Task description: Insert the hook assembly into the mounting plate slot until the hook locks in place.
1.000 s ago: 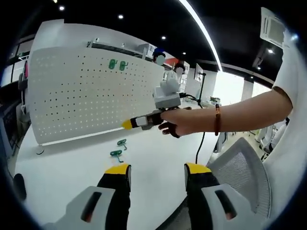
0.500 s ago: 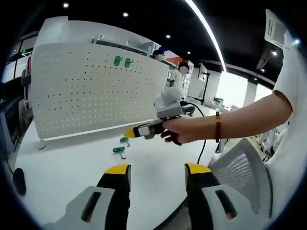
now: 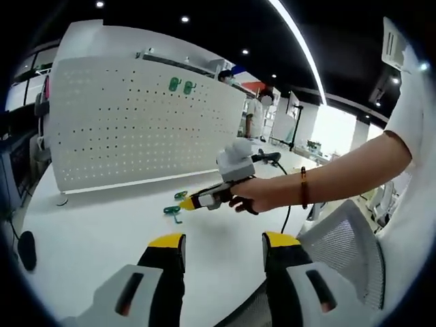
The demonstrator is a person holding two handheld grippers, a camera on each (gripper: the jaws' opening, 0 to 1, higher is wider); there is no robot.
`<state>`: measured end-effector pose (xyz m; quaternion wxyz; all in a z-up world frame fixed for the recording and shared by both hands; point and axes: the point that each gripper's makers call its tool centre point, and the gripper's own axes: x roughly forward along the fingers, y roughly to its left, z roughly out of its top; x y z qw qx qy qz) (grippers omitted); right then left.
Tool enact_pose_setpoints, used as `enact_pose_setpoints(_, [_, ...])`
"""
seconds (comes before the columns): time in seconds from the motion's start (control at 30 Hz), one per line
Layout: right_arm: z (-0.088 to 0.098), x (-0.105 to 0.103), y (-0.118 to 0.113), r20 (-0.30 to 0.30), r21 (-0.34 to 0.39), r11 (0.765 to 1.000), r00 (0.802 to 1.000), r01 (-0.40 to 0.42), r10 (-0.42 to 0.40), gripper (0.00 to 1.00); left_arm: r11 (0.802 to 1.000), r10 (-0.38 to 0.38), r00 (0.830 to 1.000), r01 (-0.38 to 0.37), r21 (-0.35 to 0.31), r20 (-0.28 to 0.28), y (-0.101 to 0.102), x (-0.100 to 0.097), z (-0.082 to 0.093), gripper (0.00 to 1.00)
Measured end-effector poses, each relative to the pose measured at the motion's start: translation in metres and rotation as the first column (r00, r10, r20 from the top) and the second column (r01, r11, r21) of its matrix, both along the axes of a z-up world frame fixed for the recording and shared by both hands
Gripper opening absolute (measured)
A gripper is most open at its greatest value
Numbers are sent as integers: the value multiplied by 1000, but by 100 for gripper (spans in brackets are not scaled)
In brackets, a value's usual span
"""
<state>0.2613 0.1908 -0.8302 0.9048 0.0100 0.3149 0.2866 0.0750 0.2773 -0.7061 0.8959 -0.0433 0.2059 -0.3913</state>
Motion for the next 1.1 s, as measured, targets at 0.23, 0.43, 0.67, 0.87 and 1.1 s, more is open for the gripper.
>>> enact_pose_setpoints(0.23, [-13,3,1,-24,-26,999,1000,-21,20,15,1000,11,1000,-11,3,-4,1,1,0,47])
enact_pose_setpoints(0.43, [-18,6,2,-33,-18,1000,999,-13,13,13,1000,23,1000,-23,4,-11,4,1,-1,47])
enact_pose_setpoints(0.67, [-21,8,5,-32,-11,1000,999,-15,15,8,999,33,999,-33,6,-17,6,3,-2,46])
enact_pose_setpoints(0.87, [-19,5,5,-31,-29,999,999,-26,25,0,1000,28,999,-28,4,-23,5,3,-5,46])
enact_pose_setpoints(1.1, [-5,2,10,7,-3,999,999,-39,39,0,1000,16,1000,-16,1,-27,1,3,-6,46])
